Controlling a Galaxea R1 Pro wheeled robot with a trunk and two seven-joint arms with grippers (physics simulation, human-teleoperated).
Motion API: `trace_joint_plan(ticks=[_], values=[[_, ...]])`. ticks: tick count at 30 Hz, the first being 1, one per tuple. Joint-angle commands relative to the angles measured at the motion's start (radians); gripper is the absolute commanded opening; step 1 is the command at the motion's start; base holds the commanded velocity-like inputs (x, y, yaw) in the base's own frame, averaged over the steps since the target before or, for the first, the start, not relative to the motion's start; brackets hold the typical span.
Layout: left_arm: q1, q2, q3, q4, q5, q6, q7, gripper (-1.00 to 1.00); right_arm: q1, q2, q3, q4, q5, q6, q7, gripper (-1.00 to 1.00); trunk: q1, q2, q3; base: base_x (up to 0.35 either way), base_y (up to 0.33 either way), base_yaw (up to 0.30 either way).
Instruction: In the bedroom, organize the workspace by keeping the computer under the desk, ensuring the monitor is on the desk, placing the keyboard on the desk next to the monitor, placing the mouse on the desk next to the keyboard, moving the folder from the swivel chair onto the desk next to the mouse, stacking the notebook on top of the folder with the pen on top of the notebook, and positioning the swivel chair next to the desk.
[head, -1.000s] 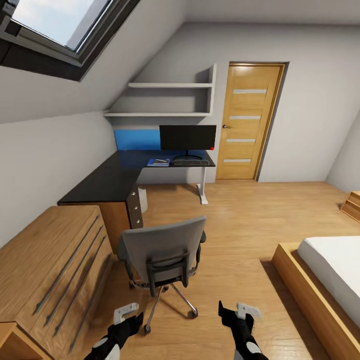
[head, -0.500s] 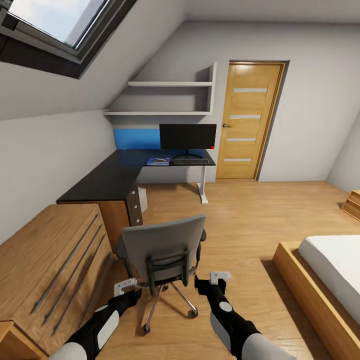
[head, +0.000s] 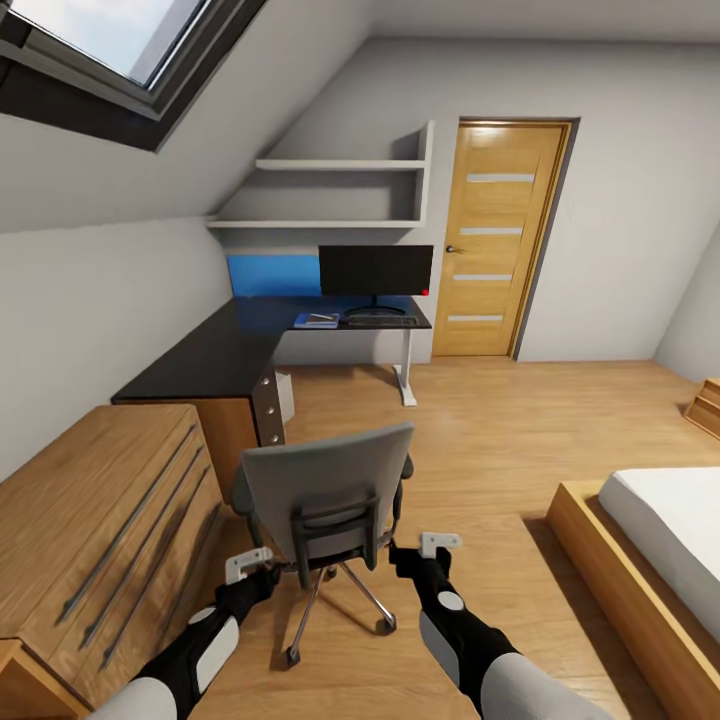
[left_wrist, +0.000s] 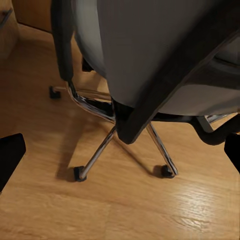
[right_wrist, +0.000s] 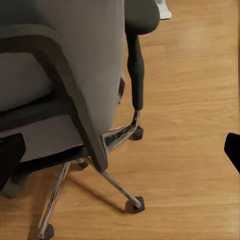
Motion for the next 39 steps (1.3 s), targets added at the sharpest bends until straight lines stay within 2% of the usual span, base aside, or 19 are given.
trace_joint_plan(ticks=[1, 6, 11, 15, 16, 19, 21, 23, 27, 31, 33, 35, 38, 39], values=[[-0.001, 0.001, -0.009, 0.012, 0.009, -0.037, -0.001, 1.0, -0.001, -0.001, 0.0, 0.002, -0.02, -0.008, -0.007, 1.0, 0.004, -0.008, -0.004, 0.0, 0.0, 0.0], [-0.001, 0.001, -0.011, 0.028, 0.002, -0.096, -0.005, 1.0, -0.001, -0.002, -0.037, 0.003, -0.092, -0.018, -0.007, 1.0, 0.023, -0.043, -0.02, 0.0, 0.0, 0.0], [-0.001, -0.001, -0.011, 0.03, 0.001, -0.119, -0.002, 1.0, -0.001, -0.002, -0.037, 0.006, -0.101, -0.039, -0.004, 1.0, 0.042, -0.078, -0.036, 0.0, 0.0, 0.0], [-0.001, -0.001, -0.011, 0.032, 0.001, -0.143, -0.002, 1.0, -0.001, -0.002, -0.036, 0.024, -0.061, -0.062, 0.001, 1.0, 0.058, -0.106, -0.048, 0.0, 0.0, 0.0], [-0.001, -0.001, -0.011, 0.032, 0.001, -0.149, -0.003, 1.0, -0.001, -0.002, -0.035, 0.035, -0.028, -0.067, 0.002, 1.0, 0.061, -0.113, -0.051, 0.0, 0.0, 0.0], [-0.001, -0.001, -0.011, 0.034, 0.002, -0.154, -0.004, 1.0, -0.001, -0.002, -0.034, 0.047, 0.031, -0.074, 0.003, 1.0, 0.073, -0.134, -0.061, 0.0, 0.0, 0.0], [-0.001, -0.001, -0.011, 0.036, 0.003, -0.156, -0.005, 1.0, -0.001, -0.002, -0.035, 0.056, 0.09, -0.084, 0.004, 1.0, 0.081, -0.148, -0.067, 0.0, 0.0, 0.0], [-0.001, -0.002, -0.011, 0.036, 0.004, -0.156, -0.003, 1.0, -0.001, -0.002, -0.034, 0.061, 0.113, -0.093, 0.004, 1.0, 0.088, -0.162, -0.073, 0.0, 0.0, 0.0], [-0.001, -0.006, -0.012, 0.038, 0.005, -0.155, 0.0, 1.0, -0.001, -0.002, -0.033, 0.079, 0.132, -0.11, 0.007, 1.0, 0.104, -0.19, -0.086, 0.0, 0.0, 0.0], [-0.001, -0.023, -0.012, 0.048, 0.003, -0.155, 0.0, 1.0, -0.001, -0.002, -0.029, 0.091, 0.143, -0.123, 0.039, 1.0, 0.119, -0.218, -0.098, 0.0, 0.0, 0.0], [-0.001, -0.035, -0.015, 0.071, -0.012, -0.155, 0.0, 1.0, -0.001, -0.002, -0.027, 0.094, 0.147, -0.127, 0.077, 1.0, 0.127, -0.232, -0.105, 0.0, 0.0, 0.0], [-0.001, -0.046, -0.021, 0.09, -0.048, -0.156, 0.001, 1.0, -0.001, -0.002, -0.026, 0.096, 0.15, -0.128, 0.112, 1.0, 0.134, -0.246, -0.111, 0.0, 0.0, 0.0], [-0.001, -0.07, -0.025, 0.107, -0.145, -0.158, 0.003, 1.0, -0.001, -0.002, -0.024, 0.098, 0.153, -0.13, 0.145, 1.0, 0.146, -0.267, -0.12, 0.0, 0.0, 0.0], [-0.001, -0.074, -0.026, 0.108, -0.157, -0.158, 0.004, 1.0, -0.001, -0.002, -0.024, 0.1, 0.153, -0.13, 0.148, 1.0, 0.15, -0.274, -0.123, 0.0, 0.0, 0.0]])
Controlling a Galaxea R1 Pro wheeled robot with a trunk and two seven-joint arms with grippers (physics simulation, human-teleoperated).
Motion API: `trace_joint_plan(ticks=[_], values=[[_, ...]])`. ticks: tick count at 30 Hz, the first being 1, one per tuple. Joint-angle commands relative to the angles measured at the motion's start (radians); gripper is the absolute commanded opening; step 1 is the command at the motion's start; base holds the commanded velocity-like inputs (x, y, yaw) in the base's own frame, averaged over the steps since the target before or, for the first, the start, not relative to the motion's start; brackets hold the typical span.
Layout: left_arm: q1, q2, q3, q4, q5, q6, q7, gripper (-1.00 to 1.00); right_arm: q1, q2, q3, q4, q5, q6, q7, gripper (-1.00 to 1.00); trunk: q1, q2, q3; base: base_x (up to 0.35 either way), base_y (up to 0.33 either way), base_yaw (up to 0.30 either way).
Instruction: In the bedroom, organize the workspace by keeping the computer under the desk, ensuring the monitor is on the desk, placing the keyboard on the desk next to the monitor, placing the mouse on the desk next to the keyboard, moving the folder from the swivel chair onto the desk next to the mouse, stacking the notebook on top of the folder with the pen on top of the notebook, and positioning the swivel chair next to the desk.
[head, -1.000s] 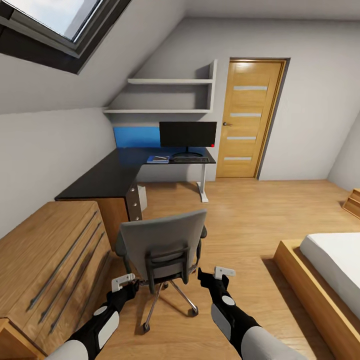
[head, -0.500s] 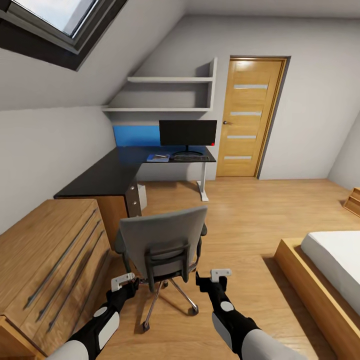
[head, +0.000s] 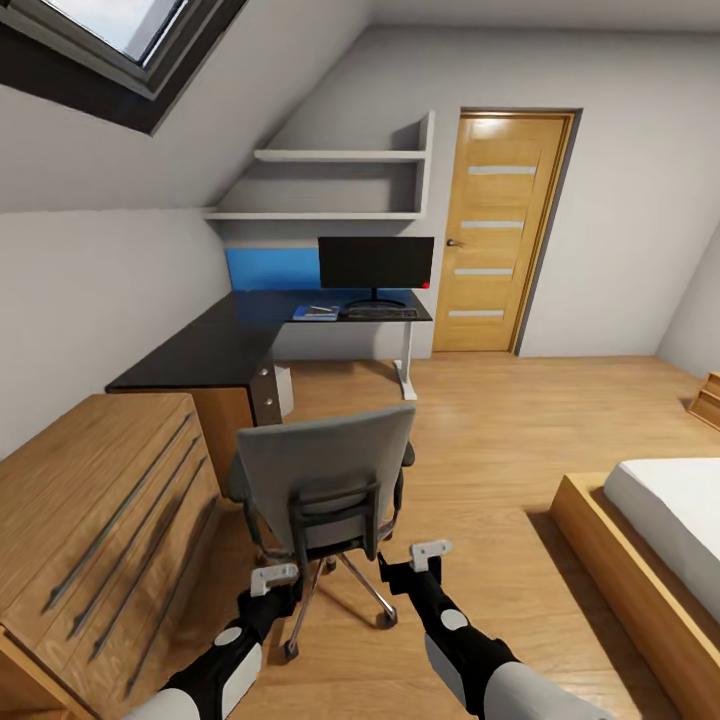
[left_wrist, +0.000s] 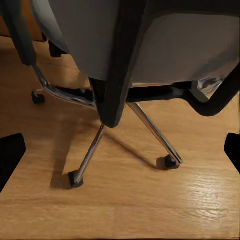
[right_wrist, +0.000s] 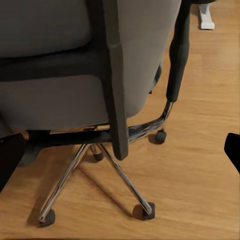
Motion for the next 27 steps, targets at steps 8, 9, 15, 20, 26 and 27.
trace_joint_plan(ticks=[8, 9, 15, 20, 26, 27], values=[[-0.001, -0.03, -0.01, 0.008, -0.039, -0.013, 0.053, 1.0, -0.001, 0.001, 0.008, 0.016, -0.007, -0.004, 0.008, 1.0, 0.031, -0.057, -0.026, 0.0, 0.0, 0.0], [-0.001, -0.03, -0.01, 0.008, -0.039, -0.016, 0.06, 1.0, -0.001, 0.001, 0.008, 0.016, -0.007, -0.004, 0.008, 1.0, 0.035, -0.064, -0.029, 0.0, 0.0, 0.0], [-0.001, -0.034, -0.009, 0.009, -0.038, -0.034, 0.091, 1.0, -0.001, 0.001, 0.007, 0.016, -0.009, -0.004, 0.008, 1.0, 0.058, -0.106, -0.048, 0.0, 0.0, 0.0], [-0.001, -0.033, -0.007, 0.009, -0.036, -0.033, 0.093, 1.0, -0.001, 0.001, 0.006, 0.016, -0.013, -0.004, 0.005, 1.0, 0.077, -0.141, -0.064, 0.0, 0.0, 0.0], [-0.001, -0.032, -0.004, 0.01, -0.034, -0.031, 0.095, 1.0, -0.001, 0.001, 0.004, 0.015, -0.014, -0.004, 0.004, 1.0, 0.1, -0.183, -0.083, 0.0, 0.0, 0.0], [-0.001, -0.031, -0.004, 0.01, -0.034, -0.031, 0.095, 1.0, -0.001, 0.001, 0.004, 0.015, -0.014, -0.004, 0.003, 1.0, 0.104, -0.19, -0.086, 0.0, 0.0, 0.0]])
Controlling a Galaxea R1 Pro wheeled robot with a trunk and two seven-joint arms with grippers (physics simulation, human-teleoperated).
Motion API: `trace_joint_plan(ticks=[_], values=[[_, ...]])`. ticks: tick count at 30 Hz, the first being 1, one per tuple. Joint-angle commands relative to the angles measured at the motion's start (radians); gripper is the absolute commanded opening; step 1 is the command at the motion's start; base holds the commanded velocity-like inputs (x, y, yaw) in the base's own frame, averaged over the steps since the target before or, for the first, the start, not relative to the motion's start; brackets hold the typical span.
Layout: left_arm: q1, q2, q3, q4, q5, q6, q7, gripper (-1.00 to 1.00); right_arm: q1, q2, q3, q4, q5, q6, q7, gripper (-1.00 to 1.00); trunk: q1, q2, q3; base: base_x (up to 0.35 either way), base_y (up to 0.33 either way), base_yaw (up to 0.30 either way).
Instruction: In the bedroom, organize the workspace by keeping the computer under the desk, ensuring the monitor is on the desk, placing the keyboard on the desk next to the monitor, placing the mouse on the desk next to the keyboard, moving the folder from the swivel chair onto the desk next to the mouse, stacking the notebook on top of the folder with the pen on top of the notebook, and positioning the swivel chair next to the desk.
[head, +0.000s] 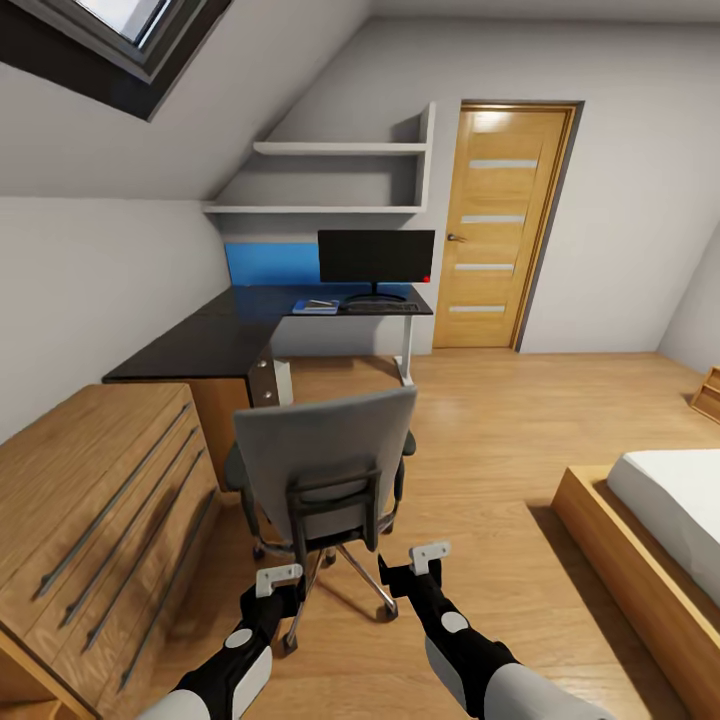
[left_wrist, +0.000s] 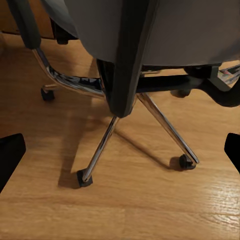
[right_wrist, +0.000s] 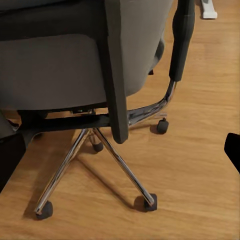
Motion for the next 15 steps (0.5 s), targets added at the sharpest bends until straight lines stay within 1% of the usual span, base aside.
trace_joint_plan(ticks=[1, 15], values=[[-0.001, 0.001, -0.008, 0.001, 0.009, -0.004, 0.005, 1.0, -0.001, -0.001, 0.006, 0.001, -0.007, -0.004, -0.001, 1.0, 0.004, -0.008, -0.004, 0.0, 0.0, 0.0], [-0.001, 0.003, -0.008, 0.001, 0.009, -0.008, 0.004, 1.0, -0.001, -0.003, 0.006, 0.002, -0.007, -0.004, 0.0, 1.0, 0.058, -0.106, -0.048, 0.0, 0.0, 0.0]])
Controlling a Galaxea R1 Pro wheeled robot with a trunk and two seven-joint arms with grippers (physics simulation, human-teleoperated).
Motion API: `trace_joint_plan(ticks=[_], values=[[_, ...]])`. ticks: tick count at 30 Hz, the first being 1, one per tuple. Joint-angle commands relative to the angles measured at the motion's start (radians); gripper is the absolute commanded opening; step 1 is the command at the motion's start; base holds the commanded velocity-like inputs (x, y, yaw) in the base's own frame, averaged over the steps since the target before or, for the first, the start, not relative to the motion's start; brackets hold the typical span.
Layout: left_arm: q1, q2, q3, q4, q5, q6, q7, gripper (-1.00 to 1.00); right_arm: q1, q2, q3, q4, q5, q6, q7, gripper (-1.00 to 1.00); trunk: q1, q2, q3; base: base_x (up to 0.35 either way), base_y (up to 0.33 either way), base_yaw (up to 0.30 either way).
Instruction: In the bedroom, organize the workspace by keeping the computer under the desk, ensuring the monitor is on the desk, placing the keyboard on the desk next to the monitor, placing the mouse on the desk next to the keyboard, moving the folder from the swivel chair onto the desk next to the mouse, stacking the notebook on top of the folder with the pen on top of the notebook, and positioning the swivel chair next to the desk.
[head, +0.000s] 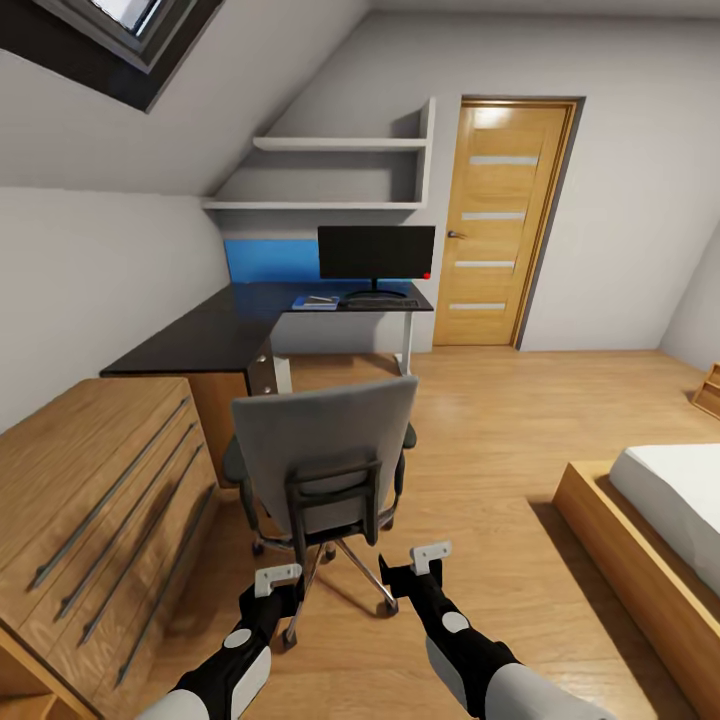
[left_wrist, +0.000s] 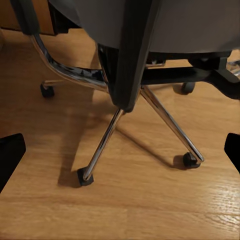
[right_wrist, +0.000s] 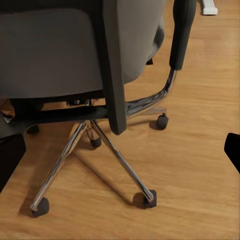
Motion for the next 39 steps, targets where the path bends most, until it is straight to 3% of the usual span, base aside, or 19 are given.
trace_joint_plan(ticks=[1, 13, 22, 27, 39], values=[[-0.001, 0.0, -0.009, 0.001, 0.009, -0.004, 0.006, 1.0, -0.001, 0.0, 0.006, 0.001, -0.007, -0.004, -0.001, 1.0, 0.004, -0.008, -0.004, 0.0, 0.0, 0.0], [-0.001, 0.0, -0.009, 0.001, 0.008, -0.004, 0.004, 1.0, -0.001, 0.002, 0.006, -0.001, -0.008, -0.004, -0.007, 1.0, 0.05, -0.092, -0.042, 0.0, 0.0, 0.0], [-0.001, 0.0, -0.009, 0.001, 0.008, -0.005, 0.004, 1.0, -0.001, 0.005, 0.006, -0.008, -0.011, -0.03, -0.072, 1.0, 0.084, -0.155, -0.07, 0.0, 0.0, 0.0], [-0.001, 0.0, -0.009, 0.001, 0.008, -0.005, 0.003, 1.0, -0.001, 0.006, 0.004, -0.006, -0.012, -0.068, -0.076, 1.0, 0.104, -0.19, -0.085, 0.0, 0.0, 0.0], [-0.001, 0.0, -0.009, 0.001, 0.008, -0.005, 0.003, 1.0, -0.001, 0.007, 0.003, -0.003, -0.013, -0.077, -0.077, 1.0, 0.15, -0.274, -0.108, 0.0, 0.0, 0.0]])
